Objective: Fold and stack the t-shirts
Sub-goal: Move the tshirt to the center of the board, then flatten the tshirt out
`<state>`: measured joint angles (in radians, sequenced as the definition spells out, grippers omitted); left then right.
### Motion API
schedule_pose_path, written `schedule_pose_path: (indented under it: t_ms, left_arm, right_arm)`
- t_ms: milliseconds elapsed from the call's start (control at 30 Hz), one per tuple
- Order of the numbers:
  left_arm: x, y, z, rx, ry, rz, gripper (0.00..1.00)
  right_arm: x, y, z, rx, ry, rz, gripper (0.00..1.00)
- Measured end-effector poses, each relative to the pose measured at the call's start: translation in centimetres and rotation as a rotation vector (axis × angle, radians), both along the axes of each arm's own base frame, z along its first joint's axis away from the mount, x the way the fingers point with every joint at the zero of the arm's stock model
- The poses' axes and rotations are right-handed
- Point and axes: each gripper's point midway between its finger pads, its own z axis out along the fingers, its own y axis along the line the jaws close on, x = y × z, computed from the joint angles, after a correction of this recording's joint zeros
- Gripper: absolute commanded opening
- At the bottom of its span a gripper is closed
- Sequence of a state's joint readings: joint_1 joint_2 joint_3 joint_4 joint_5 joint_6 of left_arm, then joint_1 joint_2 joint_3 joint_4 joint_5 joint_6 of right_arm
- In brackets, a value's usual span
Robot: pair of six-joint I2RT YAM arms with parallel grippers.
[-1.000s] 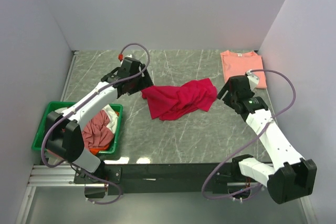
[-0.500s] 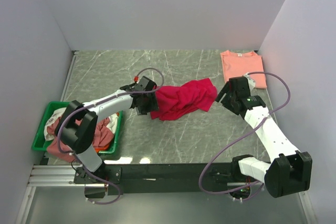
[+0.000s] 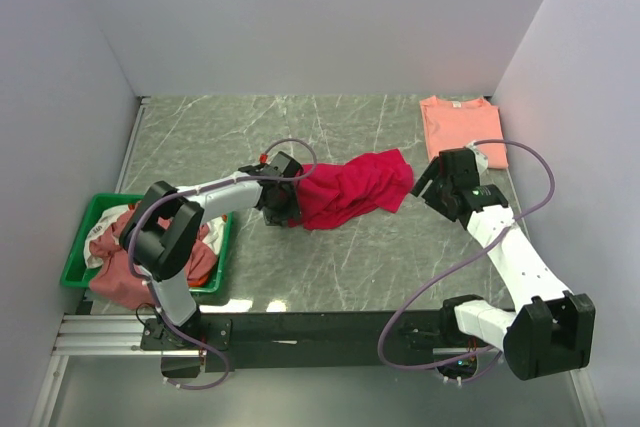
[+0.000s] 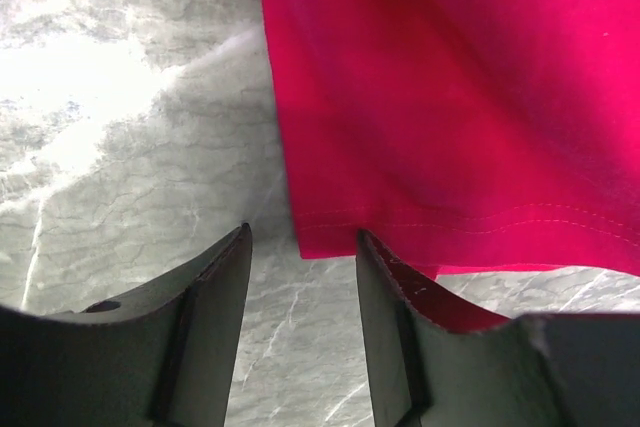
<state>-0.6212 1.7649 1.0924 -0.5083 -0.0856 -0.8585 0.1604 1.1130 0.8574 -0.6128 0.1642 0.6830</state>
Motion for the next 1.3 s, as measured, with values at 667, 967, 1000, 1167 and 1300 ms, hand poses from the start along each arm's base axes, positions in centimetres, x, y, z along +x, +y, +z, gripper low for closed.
schedule_pose_path:
  t_ms: [667,967,1000,1167,1300]
  left_arm:
    - [1.6,0.4,0.2,-0.075,-0.045,0.053,0.01]
    - [5.4,7.1,7.8,-0.171,-0.231,0.293,0.01]
    - [5.4,7.2,8.0,-0.176,-0.236,0.297,0.01]
    - [4.5,7.3,7.0,-0.166,-0.208,0.302,0.01]
    - [4.0,7.7,6.3,-0.156,-0.187,0.311,0.01]
  right_arm:
    - [0.1,0.5,-1.0,0.021,0.019,0.027,0.75]
    - [0.5,2.4,-6.8,0.065,0.195,0.133,0.6]
    - [0.5,2.7,-7.3,0.074,0.21,0.146,0.59]
    - [0.9,3.6,-8.6,0.105,0.238,0.188,0.58]
    - [1.4,4.0,-9.5,0.12,0.255,0.206,0.57]
